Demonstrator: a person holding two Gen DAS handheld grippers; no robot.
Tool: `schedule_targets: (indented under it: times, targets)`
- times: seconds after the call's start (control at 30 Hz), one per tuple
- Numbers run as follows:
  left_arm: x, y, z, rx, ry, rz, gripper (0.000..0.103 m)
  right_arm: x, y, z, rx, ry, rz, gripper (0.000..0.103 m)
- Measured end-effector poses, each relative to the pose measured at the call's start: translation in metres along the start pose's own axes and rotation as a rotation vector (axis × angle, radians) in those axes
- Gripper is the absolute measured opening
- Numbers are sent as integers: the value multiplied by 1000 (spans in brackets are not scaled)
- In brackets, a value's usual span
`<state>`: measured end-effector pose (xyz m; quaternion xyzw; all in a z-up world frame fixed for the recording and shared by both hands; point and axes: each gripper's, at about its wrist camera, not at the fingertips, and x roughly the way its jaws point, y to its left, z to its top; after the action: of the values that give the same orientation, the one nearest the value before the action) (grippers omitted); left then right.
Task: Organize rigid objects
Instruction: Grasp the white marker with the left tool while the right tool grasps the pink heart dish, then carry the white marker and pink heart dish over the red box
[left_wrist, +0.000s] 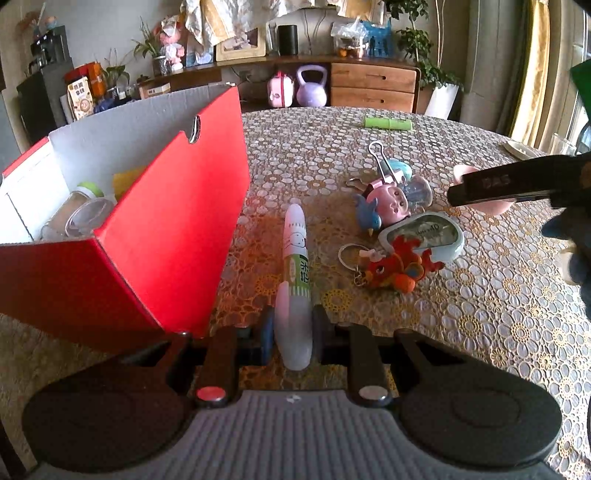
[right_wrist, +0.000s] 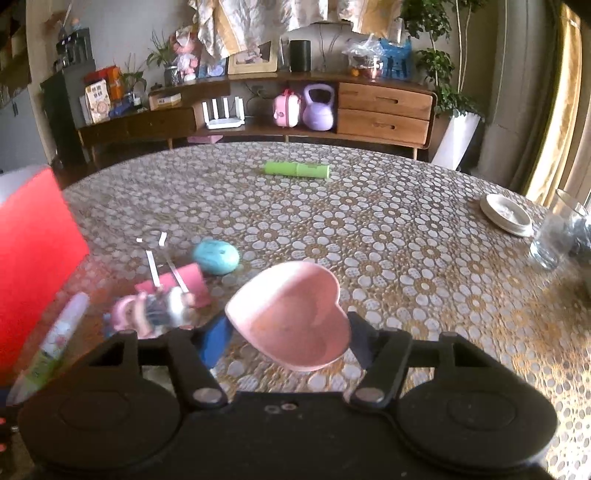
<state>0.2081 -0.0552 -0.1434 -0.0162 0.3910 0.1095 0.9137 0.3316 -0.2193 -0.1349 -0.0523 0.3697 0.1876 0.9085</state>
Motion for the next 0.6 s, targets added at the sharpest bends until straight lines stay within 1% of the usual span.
schedule_targets:
  times: [0.2, 0.43, 0.6]
  targets:
    - [-9, 4, 0, -14, 11, -13, 20, -40, 13, -15, -28, 4, 20, 66]
    - [-29, 8, -1, -16, -12, -26, 20, -86, 34, -23, -58, -8, 47, 66]
    - [-41, 16, 4, -30, -13, -44, 20, -112, 52, -31, -91, -6, 66, 66]
